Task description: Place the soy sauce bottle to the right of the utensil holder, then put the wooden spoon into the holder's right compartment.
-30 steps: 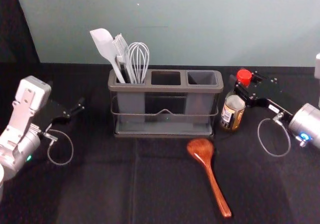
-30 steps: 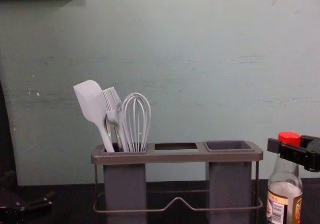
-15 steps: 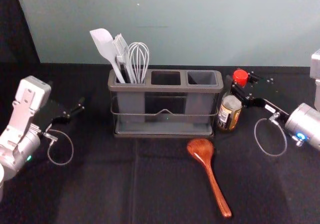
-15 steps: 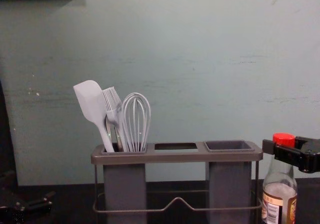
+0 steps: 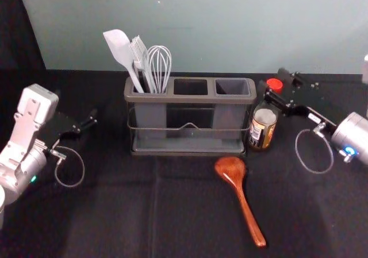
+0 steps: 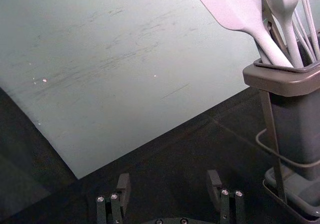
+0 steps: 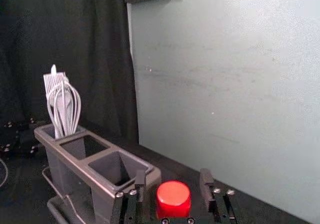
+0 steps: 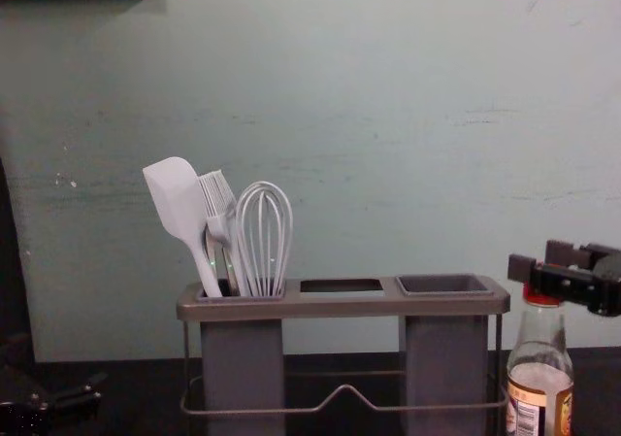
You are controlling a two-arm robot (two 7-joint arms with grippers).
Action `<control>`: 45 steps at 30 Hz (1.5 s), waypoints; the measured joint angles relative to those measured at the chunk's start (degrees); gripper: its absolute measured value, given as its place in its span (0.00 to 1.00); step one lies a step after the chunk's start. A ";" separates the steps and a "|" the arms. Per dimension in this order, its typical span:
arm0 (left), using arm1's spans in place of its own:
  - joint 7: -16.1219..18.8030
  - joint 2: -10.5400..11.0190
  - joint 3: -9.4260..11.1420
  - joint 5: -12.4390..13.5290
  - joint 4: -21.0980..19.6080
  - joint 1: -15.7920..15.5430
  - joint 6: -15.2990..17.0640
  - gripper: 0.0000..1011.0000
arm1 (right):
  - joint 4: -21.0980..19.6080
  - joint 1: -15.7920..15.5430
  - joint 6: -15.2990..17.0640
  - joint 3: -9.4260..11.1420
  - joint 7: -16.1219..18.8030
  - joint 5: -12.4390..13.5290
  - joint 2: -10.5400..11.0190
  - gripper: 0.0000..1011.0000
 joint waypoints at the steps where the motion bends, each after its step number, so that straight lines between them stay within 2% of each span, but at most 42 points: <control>1: 0.00 0.00 0.00 0.00 0.00 0.00 0.00 0.99 | -0.74 -0.26 0.00 0.30 -0.20 0.04 0.25 0.70; 5: 0.00 0.00 0.00 0.00 0.00 0.00 0.00 0.99 | -2.95 -1.00 0.06 1.05 -0.80 0.14 1.00 0.78; 7: 0.00 0.00 0.00 0.00 0.00 0.00 0.00 0.99 | -4.30 -1.54 0.12 1.51 -1.17 0.19 1.46 0.88; 12: 0.00 0.00 0.00 0.00 0.00 0.00 0.00 0.99 | -6.78 -2.69 0.71 2.13 -1.80 0.24 2.43 0.99; 23: 0.00 0.00 0.00 0.00 0.00 0.00 0.00 0.99 | -13.81 -7.20 1.94 3.84 -3.08 0.27 5.18 0.99; 28: 0.00 0.00 0.00 0.00 0.00 0.00 0.00 0.99 | -17.57 -10.17 2.07 4.96 -3.68 0.71 6.27 0.99; 38: 0.00 0.00 0.00 0.00 0.00 0.00 0.00 0.99 | -23.38 -14.98 3.56 5.64 -4.95 0.88 7.82 0.99; 45: 0.00 0.00 0.00 0.00 0.00 0.00 0.00 0.99 | -27.60 -18.59 5.27 6.00 -6.59 -0.18 9.13 0.99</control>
